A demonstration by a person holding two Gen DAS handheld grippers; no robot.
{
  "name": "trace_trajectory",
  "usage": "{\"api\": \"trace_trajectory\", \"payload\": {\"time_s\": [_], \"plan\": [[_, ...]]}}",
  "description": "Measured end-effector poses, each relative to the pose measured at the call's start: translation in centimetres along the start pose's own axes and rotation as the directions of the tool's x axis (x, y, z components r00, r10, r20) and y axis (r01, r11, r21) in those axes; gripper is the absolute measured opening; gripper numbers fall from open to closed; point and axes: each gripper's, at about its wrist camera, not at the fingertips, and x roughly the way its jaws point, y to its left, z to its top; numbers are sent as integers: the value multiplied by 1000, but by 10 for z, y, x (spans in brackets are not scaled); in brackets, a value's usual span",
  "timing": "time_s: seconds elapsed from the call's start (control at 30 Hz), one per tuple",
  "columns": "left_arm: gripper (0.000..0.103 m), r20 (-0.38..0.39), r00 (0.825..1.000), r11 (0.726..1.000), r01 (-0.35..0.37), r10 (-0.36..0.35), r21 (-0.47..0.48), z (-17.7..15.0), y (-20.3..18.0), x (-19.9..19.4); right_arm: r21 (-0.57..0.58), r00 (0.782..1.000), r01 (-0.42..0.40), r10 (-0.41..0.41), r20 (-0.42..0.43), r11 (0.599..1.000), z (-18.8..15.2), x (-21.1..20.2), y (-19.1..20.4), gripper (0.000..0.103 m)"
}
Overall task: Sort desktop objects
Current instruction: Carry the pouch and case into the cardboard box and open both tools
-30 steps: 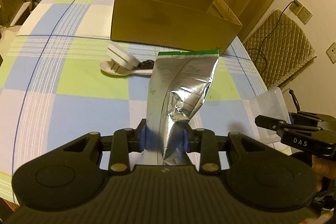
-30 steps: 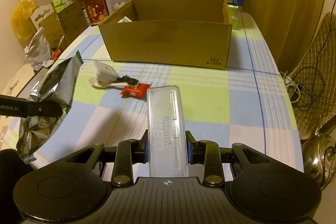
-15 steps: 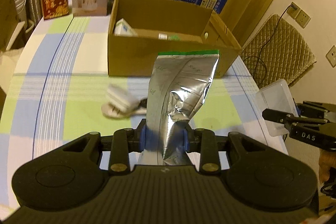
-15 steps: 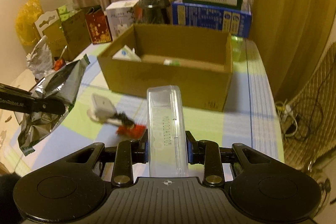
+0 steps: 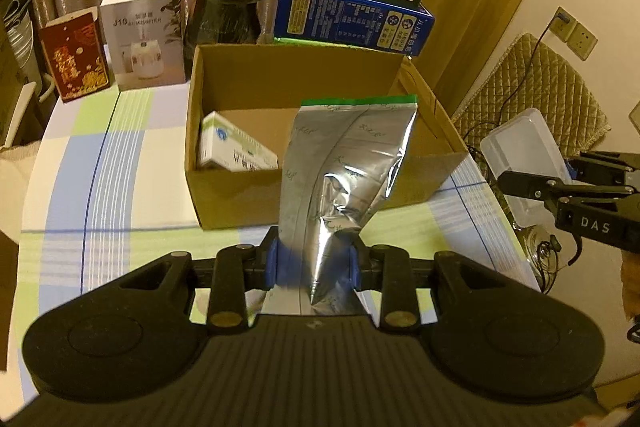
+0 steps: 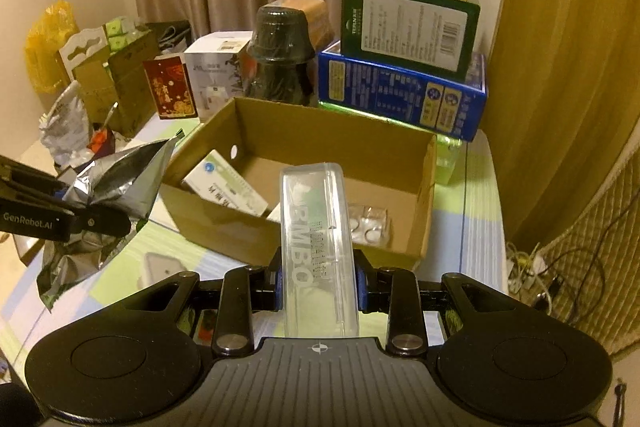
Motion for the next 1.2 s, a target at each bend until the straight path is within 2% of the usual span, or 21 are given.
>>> {"api": "trace_trajectory", "payload": {"time_s": [0.33,0.83,1.2], "plan": [[27,-36,999,999,-17,18,27,43,5,35,38,999,-19,20,-46,999,26,43,-19,29],[27,-52,999,1000,-17,16,-24,103,23,90,109,999,5,1,-49,994,63,94,-51,29],[27,-65,998,1000,-15,13,-25,124,23,124,134,998,17,-10,-57,991,68,120,-64,29]]}}
